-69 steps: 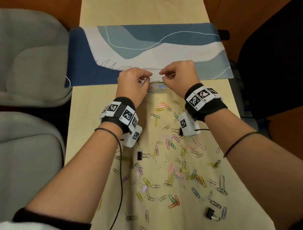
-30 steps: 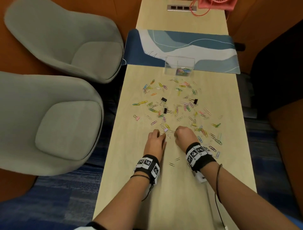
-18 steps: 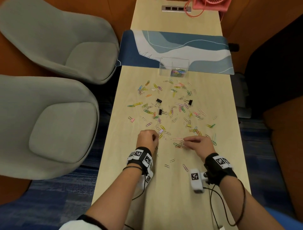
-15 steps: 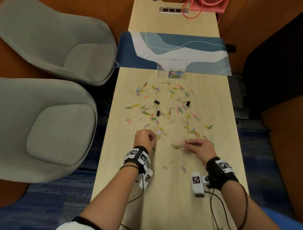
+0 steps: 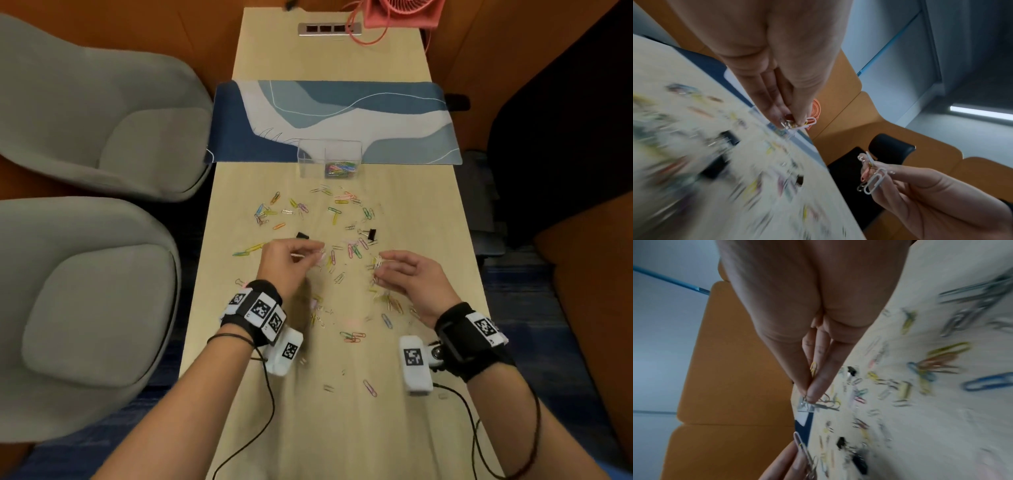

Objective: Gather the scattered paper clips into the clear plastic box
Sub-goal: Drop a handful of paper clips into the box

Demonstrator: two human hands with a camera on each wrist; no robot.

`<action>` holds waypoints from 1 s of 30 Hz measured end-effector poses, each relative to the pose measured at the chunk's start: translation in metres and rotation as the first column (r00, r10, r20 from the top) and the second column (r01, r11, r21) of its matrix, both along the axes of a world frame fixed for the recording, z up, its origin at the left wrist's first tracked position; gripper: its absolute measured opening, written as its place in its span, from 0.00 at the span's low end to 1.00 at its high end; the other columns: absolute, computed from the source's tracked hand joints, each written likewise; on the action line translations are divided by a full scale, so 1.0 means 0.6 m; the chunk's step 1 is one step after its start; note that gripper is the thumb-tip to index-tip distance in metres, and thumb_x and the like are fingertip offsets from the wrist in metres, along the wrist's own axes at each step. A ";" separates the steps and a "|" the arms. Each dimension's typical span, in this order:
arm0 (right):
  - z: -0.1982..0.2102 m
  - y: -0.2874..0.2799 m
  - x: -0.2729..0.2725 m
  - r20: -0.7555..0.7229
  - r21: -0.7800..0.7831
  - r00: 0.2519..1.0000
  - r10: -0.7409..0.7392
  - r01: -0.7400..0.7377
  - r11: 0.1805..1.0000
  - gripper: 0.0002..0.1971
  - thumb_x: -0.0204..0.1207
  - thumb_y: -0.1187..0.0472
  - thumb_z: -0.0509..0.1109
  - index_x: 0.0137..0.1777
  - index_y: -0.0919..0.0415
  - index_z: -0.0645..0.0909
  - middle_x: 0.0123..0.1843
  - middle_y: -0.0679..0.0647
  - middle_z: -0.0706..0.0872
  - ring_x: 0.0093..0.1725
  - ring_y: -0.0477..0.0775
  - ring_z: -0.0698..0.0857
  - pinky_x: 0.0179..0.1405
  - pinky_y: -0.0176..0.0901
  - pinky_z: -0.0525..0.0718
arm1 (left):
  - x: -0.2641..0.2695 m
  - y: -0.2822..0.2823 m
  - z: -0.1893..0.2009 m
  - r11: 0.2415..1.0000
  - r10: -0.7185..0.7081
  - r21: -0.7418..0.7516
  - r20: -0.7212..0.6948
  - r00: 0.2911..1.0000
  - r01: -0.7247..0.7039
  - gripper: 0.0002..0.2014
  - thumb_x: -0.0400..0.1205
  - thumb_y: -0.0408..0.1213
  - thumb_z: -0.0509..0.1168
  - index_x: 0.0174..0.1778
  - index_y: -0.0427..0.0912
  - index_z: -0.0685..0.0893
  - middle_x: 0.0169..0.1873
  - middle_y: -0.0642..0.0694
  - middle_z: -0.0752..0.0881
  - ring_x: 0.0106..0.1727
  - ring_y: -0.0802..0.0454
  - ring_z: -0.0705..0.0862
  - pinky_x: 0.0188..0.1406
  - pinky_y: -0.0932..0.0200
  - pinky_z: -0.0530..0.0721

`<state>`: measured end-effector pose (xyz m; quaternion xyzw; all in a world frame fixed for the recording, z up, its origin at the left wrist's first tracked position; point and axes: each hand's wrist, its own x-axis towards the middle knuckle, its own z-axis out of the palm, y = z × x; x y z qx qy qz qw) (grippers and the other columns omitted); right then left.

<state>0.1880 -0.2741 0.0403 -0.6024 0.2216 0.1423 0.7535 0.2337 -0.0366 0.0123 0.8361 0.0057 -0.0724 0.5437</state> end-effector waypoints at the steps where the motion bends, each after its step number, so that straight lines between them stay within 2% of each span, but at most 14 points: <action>1: 0.010 -0.002 0.019 0.016 0.017 1.000 -0.018 0.018 1.000 0.16 0.69 0.76 0.75 0.57 0.70 0.82 0.47 0.69 0.87 0.45 0.57 0.89 0.45 0.38 0.88 | 0.025 -0.008 0.007 1.000 0.017 -0.014 0.020 1.000 -0.017 0.08 0.75 0.32 0.76 0.49 0.47 0.93 0.41 0.55 0.92 0.43 0.58 0.88 0.48 0.61 0.88; 4: 0.039 -0.010 0.085 0.067 0.083 0.994 -0.092 0.086 0.993 0.14 0.71 0.76 0.72 0.56 0.69 0.82 0.47 0.67 0.87 0.44 0.55 0.90 0.46 0.37 0.89 | 0.107 -0.030 0.018 0.997 0.056 -0.046 0.064 0.996 -0.054 0.08 0.75 0.32 0.77 0.47 0.48 0.93 0.41 0.55 0.92 0.43 0.55 0.88 0.49 0.55 0.90; 7: 0.056 -0.019 0.153 0.121 0.147 0.975 -0.185 0.166 0.975 0.12 0.73 0.77 0.70 0.55 0.68 0.82 0.47 0.64 0.87 0.46 0.55 0.89 0.50 0.40 0.89 | 0.186 -0.046 0.027 0.995 0.083 -0.067 0.125 0.989 -0.075 0.08 0.76 0.33 0.76 0.48 0.50 0.92 0.41 0.55 0.92 0.43 0.55 0.88 0.51 0.51 0.90; 11: 0.056 -0.023 0.229 0.131 0.242 0.946 -0.297 0.260 0.935 0.13 0.73 0.78 0.69 0.57 0.70 0.80 0.46 0.64 0.87 0.48 0.57 0.88 0.48 0.39 0.88 | 0.271 -0.065 0.044 0.987 0.146 -0.095 0.233 0.962 -0.127 0.08 0.77 0.33 0.75 0.51 0.45 0.92 0.43 0.53 0.92 0.43 0.58 0.88 0.51 0.57 0.89; 15: 0.044 -0.019 0.291 0.149 0.255 0.937 -0.316 0.272 0.928 0.13 0.73 0.78 0.70 0.57 0.72 0.80 0.45 0.63 0.87 0.47 0.57 0.88 0.48 0.39 0.88 | 0.344 -0.084 0.034 0.979 0.185 -0.131 0.278 0.943 -0.154 0.09 0.78 0.33 0.74 0.54 0.43 0.91 0.44 0.51 0.92 0.44 0.59 0.89 0.50 0.60 0.88; 19: 0.040 -0.014 0.347 0.213 0.133 0.943 -0.255 0.231 0.964 0.12 0.72 0.76 0.73 0.54 0.67 0.82 0.48 0.66 0.88 0.45 0.56 0.90 0.49 0.42 0.88 | 0.376 -0.111 0.002 0.983 0.141 -0.151 0.268 0.953 -0.103 0.11 0.80 0.35 0.73 0.57 0.44 0.90 0.44 0.49 0.91 0.45 0.56 0.89 0.49 0.61 0.88; 23: 0.042 -0.023 0.404 0.329 -0.115 0.938 -0.107 0.152 0.982 0.12 0.71 0.75 0.75 0.53 0.67 0.84 0.47 0.66 0.89 0.43 0.56 0.90 0.46 0.40 0.88 | 0.392 -0.113 -0.042 0.999 0.019 -0.045 0.253 0.967 -0.008 0.11 0.78 0.33 0.74 0.55 0.47 0.91 0.47 0.55 0.91 0.48 0.60 0.88 0.50 0.54 0.90; 27: 0.033 -0.035 0.447 0.361 -0.238 0.932 -0.032 0.125 0.963 0.13 0.70 0.76 0.75 0.54 0.70 0.84 0.46 0.67 0.88 0.43 0.57 0.90 0.45 0.40 0.89 | 0.399 -0.115 -0.063 1.000 -0.002 0.006 0.334 0.943 0.000 0.10 0.79 0.32 0.73 0.54 0.46 0.91 0.47 0.55 0.90 0.49 0.59 0.87 0.47 0.57 0.89; 30: 0.011 -0.031 0.466 0.349 -0.282 0.937 0.008 0.097 0.954 0.12 0.69 0.76 0.76 0.51 0.68 0.85 0.45 0.66 0.88 0.43 0.58 0.90 0.46 0.44 0.90 | 0.400 -0.115 -0.070 0.997 -0.060 0.063 0.407 0.911 0.037 0.09 0.78 0.27 0.72 0.51 0.43 0.91 0.46 0.52 0.90 0.47 0.60 0.87 0.50 0.59 0.88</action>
